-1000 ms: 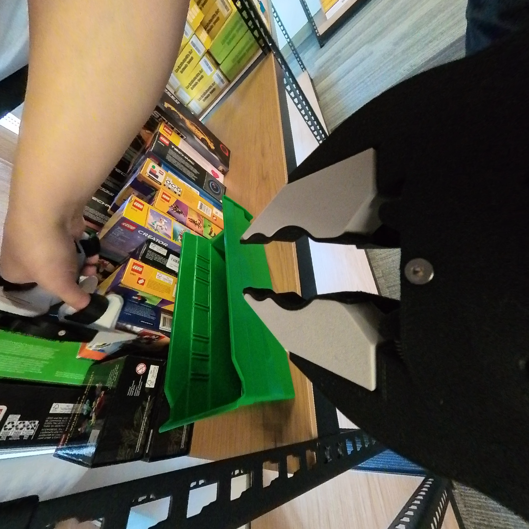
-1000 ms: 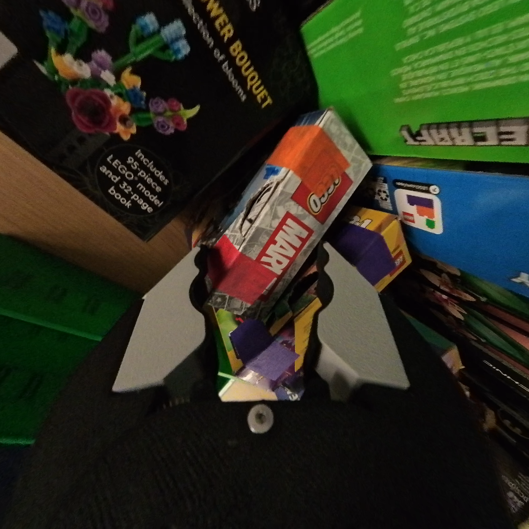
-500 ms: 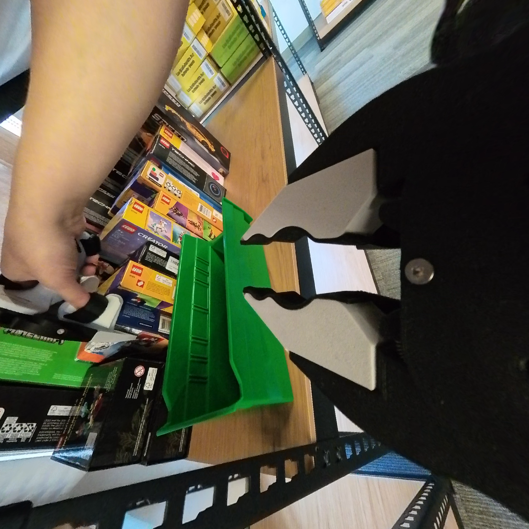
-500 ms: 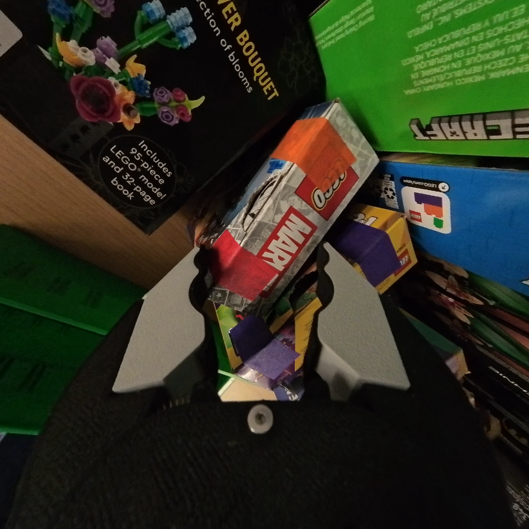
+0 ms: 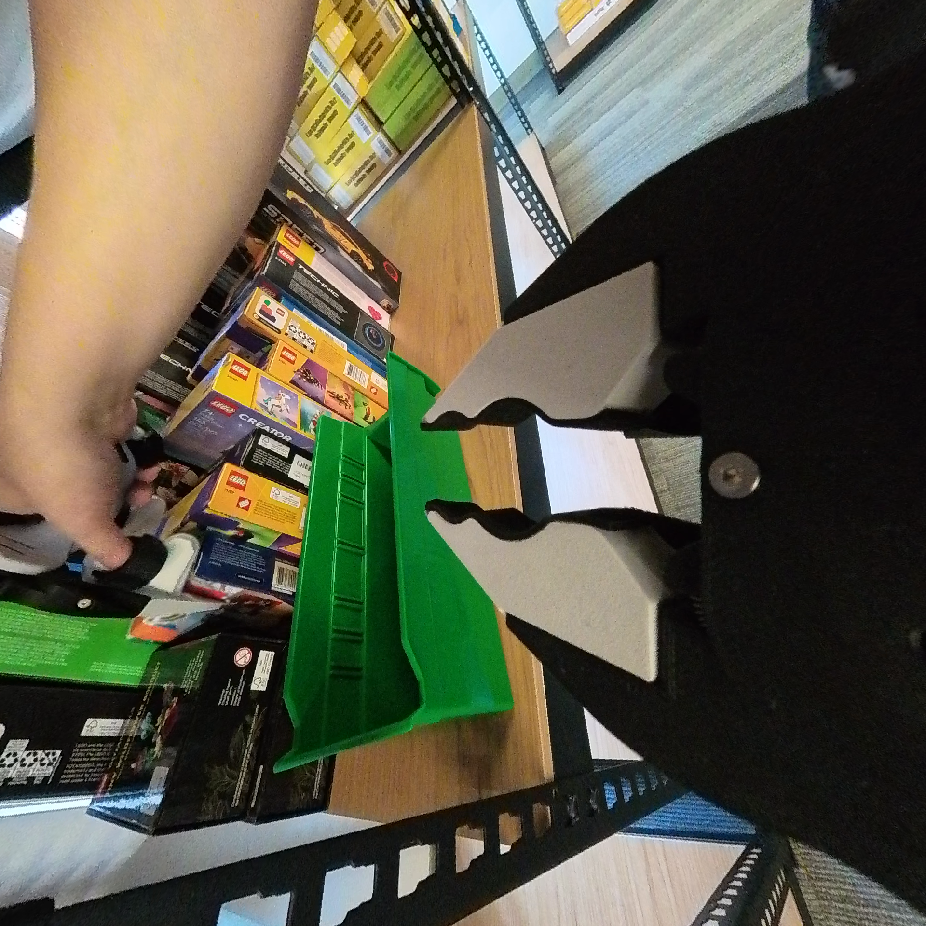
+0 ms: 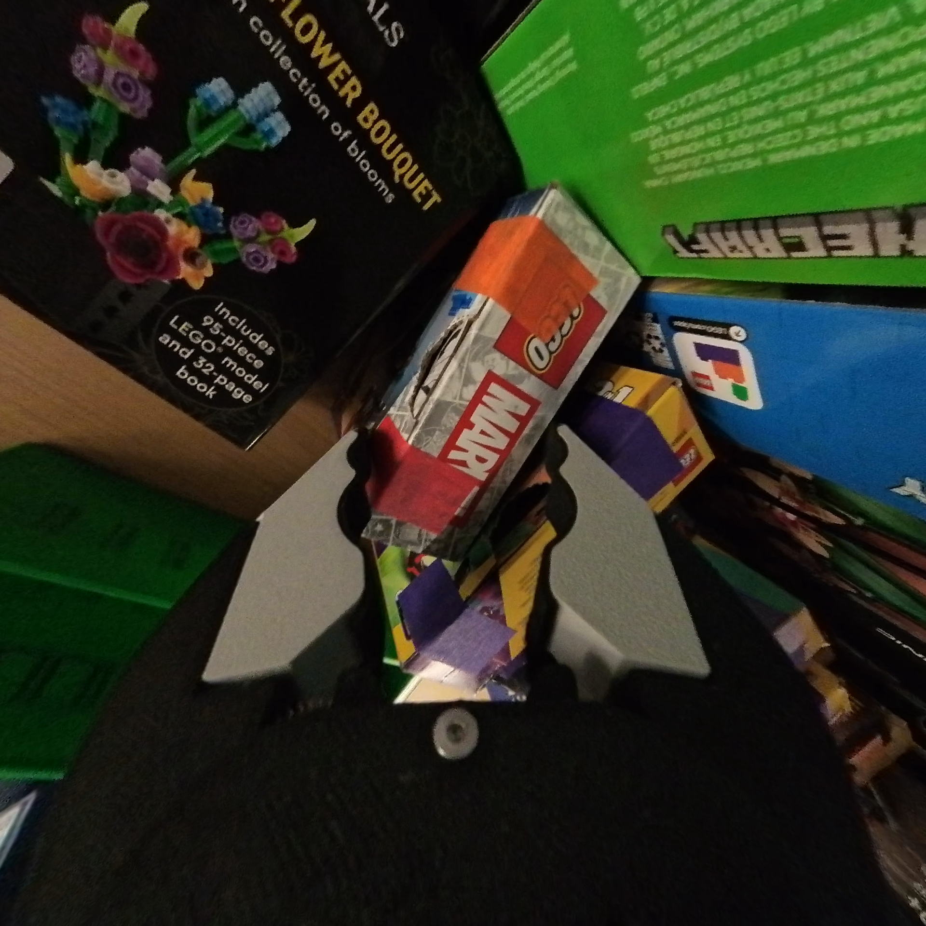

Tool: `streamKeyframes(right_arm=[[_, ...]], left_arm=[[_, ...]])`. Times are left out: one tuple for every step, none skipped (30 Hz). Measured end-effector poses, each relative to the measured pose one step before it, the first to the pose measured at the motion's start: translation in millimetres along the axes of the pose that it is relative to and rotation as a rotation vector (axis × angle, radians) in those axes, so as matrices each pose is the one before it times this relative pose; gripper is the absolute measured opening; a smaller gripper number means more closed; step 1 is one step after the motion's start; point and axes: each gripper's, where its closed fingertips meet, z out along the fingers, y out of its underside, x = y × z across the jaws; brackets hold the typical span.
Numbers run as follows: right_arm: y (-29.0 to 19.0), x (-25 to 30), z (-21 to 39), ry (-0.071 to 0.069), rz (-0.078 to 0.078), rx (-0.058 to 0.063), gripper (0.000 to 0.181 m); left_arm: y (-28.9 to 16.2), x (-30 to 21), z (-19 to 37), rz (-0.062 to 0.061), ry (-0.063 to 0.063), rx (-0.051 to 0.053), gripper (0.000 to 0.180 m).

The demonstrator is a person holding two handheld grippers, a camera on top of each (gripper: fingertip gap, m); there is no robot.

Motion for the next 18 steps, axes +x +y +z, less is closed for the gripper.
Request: streamKeyframes(right_arm=[[-1.38,1.35,0.74,0.0071,0.0021,0.0031,0.070],[-0.38,0.03,0.58,0.0013,0.0014,-0.0022,0.069],[-0.40,0.07,-0.13,0.0022,-0.0034,-0.0028,0.069],[-0.64,0.06,-0.10,-0.0008,0.0059,0.0027,0.069],[-2.68,1.00,-0.30,0.0021,0.0121,0.0212,0.068],[-5.55,4.46,-1.22,0.0208,0.0149,0.0421,0.069],[-3.87,3.61,-1.06,0.0162,0.0016,0.0288,0.068],[-0.22,-1.90,0.20,-0.0133,-0.0045,0.0021,0.062],[0.36,0.51,-0.01,0.0007,-0.0048,-0.0048,0.062],[0.53,0.38,-0.21,-0.0030,0.0044,-0.0079,0.062],[0.40,0.35,-0.55,-0.0085,0.0076,-0.0063,0.062],[-0.34,0.12,-1.95,-0.0149,0.0095,0.0036,0.061],[-1.60,1.52,-4.00,-0.0065,0.0112,0.0176,0.061],[-2.14,2.13,-5.35,0.0009,0.0088,0.0236,0.063],[-0.60,1.29,-5.30,0.0010,0.0015,0.0175,0.063],[0.91,-0.04,-4.07,-0.0013,-0.0028,0.0088,0.063],[2.62,-3.51,-2.68,-0.0157,-0.0137,-0.0020,0.059],[2.86,-4.20,-1.10,-0.0157,-0.0163,-0.0055,0.054]], left_arm=[[0.04,0.31,0.04,-0.0007,0.0004,0.0004,0.026],[0.26,0.53,0.06,0.0004,0.0002,-0.0002,0.026],[0.42,0.59,0.18,0.0011,0.0009,-0.0016,0.026],[0.45,0.60,0.00,0.0011,0.0011,-0.0025,0.026],[0.52,0.61,-0.07,0.0013,0.0012,-0.0021,0.026],[0.45,0.52,-0.12,0.0007,0.0006,-0.0015,0.025],[0.29,0.39,-0.31,0.0001,0.0003,-0.0004,0.025],[0.34,0.24,-0.28,-0.0008,0.0002,0.0002,0.025],[0.57,0.25,-0.24,-0.0011,0.0002,-0.0009,0.025],[0.77,0.14,-0.26,-0.0008,0.0004,-0.0020,0.025],[0.77,0.20,-0.30,0.0000,0.0003,-0.0033,0.025],[0.57,0.33,-0.45,0.0007,0.0002,-0.0024,0.025],[0.07,0.27,-0.78,0.0007,-0.0010,0.0000,0.025],[0.02,0.25,-0.86,0.0008,-0.0014,0.0007,0.025],[0.43,-0.03,-0.67,0.0004,-0.0010,-0.0007,0.025],[0.51,-0.01,-0.52,-0.0008,-0.0003,-0.0013,0.025],[0.60,-0.22,-0.34,-0.0021,-0.0004,-0.0008,0.025],[0.44,-0.21,-0.23,-0.0029,0.0004,-0.0003,0.025]])
